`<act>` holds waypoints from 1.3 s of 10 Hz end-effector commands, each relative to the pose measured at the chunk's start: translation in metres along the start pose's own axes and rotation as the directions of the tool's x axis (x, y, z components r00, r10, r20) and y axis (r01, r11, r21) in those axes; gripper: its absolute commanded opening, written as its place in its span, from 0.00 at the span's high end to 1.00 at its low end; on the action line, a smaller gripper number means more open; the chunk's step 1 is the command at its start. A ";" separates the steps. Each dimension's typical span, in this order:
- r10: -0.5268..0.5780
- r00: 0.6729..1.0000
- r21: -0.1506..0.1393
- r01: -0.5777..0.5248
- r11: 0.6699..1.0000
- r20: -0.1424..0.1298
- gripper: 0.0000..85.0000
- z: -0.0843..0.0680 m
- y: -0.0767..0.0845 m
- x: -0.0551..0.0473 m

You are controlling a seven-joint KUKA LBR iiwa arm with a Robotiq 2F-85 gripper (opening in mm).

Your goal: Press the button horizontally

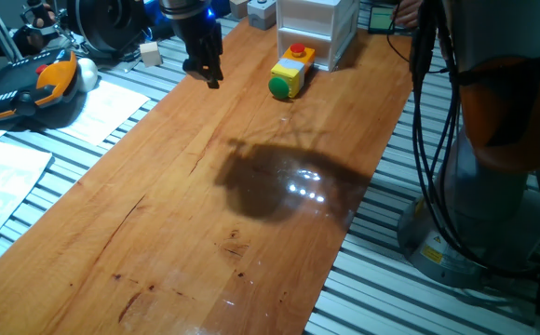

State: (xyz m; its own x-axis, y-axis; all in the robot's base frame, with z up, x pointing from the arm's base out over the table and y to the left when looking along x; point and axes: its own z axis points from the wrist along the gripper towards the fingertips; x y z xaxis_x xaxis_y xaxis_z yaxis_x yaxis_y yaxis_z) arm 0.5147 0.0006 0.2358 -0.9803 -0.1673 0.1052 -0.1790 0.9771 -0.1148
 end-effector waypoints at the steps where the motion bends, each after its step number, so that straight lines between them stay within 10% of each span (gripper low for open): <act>1: -0.002 1.000 0.000 0.002 1.000 0.000 1.00 0.000 0.000 0.000; 10: -0.023 1.000 -0.013 0.023 1.000 0.000 1.00 0.000 0.000 0.000; 12: 0.031 0.999 -0.084 -0.028 0.996 0.040 1.00 0.000 0.000 0.000; 13: 0.039 0.999 -0.119 -0.037 0.992 0.019 1.00 0.000 0.000 0.000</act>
State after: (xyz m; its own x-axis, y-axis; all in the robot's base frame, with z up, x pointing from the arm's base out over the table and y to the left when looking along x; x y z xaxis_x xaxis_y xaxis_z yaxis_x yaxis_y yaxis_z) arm 0.5145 0.0007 0.2354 -0.9880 -0.1303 0.0826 -0.1316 0.9912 -0.0107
